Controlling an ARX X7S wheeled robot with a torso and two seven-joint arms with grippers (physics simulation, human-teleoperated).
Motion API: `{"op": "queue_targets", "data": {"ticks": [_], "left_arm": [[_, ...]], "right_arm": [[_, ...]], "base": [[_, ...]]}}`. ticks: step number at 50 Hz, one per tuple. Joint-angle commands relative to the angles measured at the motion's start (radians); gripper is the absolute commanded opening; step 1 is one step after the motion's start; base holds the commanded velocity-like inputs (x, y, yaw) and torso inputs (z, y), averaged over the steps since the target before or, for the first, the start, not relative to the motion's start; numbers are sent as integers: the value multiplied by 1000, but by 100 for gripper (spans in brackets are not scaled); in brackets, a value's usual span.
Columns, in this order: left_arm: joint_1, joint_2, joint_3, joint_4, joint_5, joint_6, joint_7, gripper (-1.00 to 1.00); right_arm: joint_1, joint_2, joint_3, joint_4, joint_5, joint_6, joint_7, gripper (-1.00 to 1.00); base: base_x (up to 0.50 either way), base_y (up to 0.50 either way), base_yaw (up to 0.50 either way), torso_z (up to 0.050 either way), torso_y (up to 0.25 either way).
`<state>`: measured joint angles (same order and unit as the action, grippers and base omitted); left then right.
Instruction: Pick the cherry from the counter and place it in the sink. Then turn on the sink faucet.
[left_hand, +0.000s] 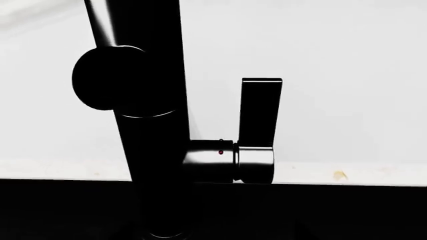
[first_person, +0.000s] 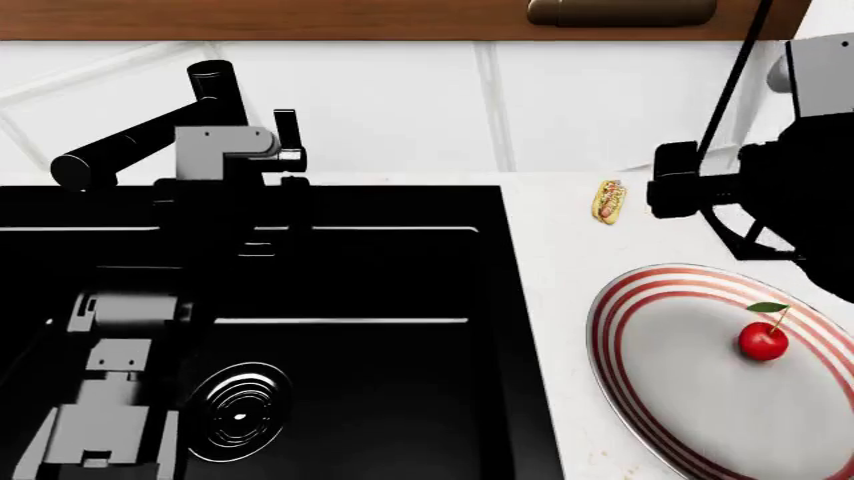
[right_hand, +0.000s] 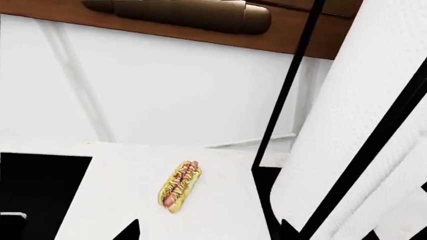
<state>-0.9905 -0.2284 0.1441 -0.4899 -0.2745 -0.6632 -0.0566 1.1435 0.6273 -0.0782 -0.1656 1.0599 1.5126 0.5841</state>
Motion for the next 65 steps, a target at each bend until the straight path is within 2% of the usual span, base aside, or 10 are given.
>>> {"op": "queue_targets", "data": {"ticks": [1,12,15,33,65], "left_arm": [[-11,-4,2,-9,-2,6,0,100],[-9,-6,3,-7,-7,6,1,100],[-13,-6,4,-10,-8,6,2,100],[-18,-11,3,-11,-18,5,4,100],[-11,-17,11,-9,-25,6,0,100]], "right_arm": [[57,229,-102,33,630,42,409,100],[80,356,-228,55,833,19,484,100],[97,389,-298,97,957,-13,570,100],[-9,445,-264,87,892,-68,478,100],[-149,451,-253,82,749,-145,325,100]], "base": [[0,0,0,0,0],[0,0,0,0,0],[0,0,0,0,0],[0,0,0,0,0],[0,0,0,0,0]]}}
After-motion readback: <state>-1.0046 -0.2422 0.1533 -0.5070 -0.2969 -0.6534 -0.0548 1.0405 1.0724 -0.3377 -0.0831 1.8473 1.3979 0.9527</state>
